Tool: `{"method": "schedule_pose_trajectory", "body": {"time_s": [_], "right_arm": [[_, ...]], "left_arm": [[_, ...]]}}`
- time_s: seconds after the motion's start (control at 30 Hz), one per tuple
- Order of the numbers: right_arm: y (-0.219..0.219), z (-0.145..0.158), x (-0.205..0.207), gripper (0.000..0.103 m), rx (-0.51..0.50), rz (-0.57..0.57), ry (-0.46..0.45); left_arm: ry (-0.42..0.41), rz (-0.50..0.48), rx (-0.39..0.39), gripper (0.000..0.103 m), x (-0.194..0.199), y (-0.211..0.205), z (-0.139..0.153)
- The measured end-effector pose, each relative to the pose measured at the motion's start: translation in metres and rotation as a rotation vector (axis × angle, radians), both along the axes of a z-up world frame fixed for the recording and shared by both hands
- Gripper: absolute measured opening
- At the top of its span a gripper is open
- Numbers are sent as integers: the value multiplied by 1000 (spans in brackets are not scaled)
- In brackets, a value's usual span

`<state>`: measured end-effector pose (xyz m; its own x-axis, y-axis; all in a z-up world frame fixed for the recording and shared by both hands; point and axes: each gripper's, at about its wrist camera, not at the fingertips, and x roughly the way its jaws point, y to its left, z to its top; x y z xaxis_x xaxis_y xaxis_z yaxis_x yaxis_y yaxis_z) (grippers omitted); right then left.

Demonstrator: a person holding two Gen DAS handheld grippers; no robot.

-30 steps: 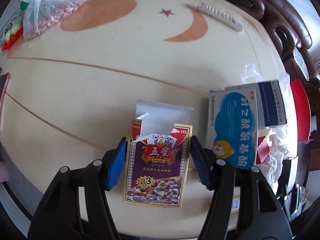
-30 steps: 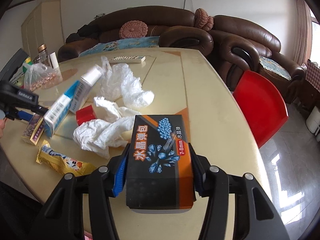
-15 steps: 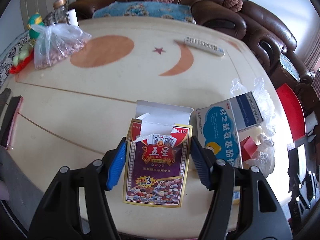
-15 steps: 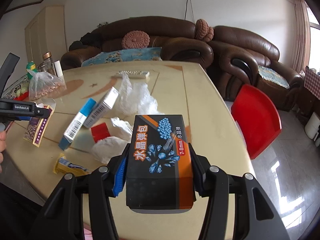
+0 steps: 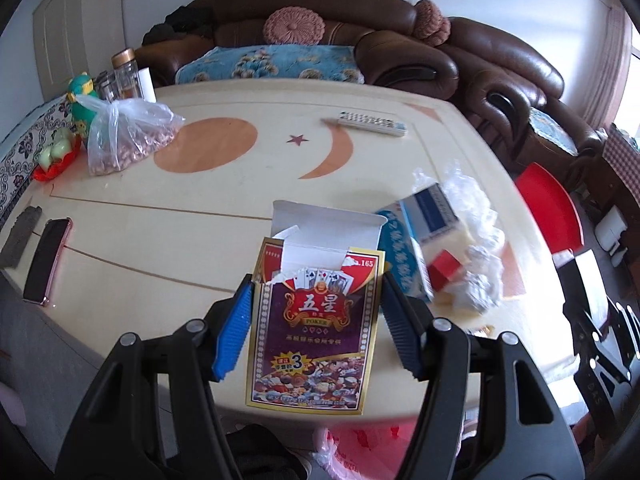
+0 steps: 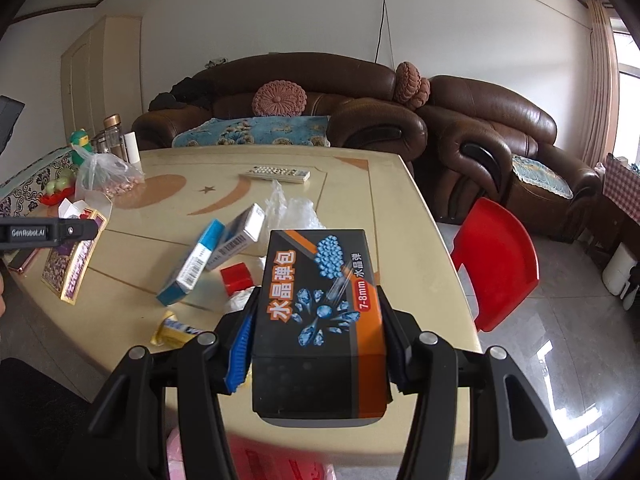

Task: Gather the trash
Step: 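Lift both held boxes and carry them down over the pink trash bin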

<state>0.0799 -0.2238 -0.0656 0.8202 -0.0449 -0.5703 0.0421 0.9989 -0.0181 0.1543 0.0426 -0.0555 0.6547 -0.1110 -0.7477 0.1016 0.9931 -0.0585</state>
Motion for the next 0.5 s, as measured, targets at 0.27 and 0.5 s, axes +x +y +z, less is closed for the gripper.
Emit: {"method": "schedule_pose_trajectory", "body": {"time_s": [0.27,0.5], "right_arm": [[14,33,-39,52,-2,18,-43],[28,59,-72,52,-1,49,-84]], "left_arm": [[-38,-59,9,61,-51,-8,18],[-75,-90,19,62,-87,-14,31]]}}
